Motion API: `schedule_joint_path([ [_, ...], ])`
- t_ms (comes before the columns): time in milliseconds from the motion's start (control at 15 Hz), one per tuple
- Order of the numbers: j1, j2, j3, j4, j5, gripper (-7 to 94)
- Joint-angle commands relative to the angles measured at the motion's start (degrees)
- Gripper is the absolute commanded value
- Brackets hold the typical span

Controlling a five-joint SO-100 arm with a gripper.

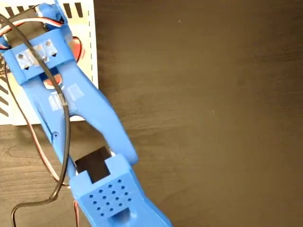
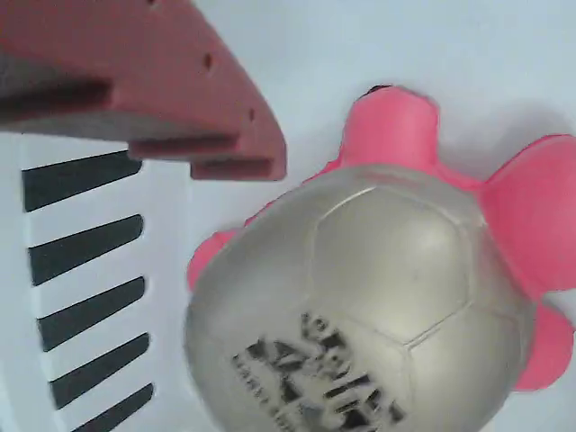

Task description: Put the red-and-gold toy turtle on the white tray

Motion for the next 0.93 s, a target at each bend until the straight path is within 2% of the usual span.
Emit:
schedule_joint_path([
  [0, 0.0, 11.43, -2.64, -0.09, -0.53, 22],
  [67, 0.18, 13.97, -2.46, -0.7, -1.49, 16],
  [200, 0.26, 19.78, -1.76, -1.49, -2.37, 11],
  [333, 1.05, 27.86, 3.43, -5.71, -2.02, 0],
  [467, 3.16, 39.81, 16.88, -14.77, -2.37, 0],
  [667, 7.47, 62.14, 47.64, -32.52, -6.33, 0],
  [867, 12.74, 78.31, 69.61, -40.61, -7.91, 0],
])
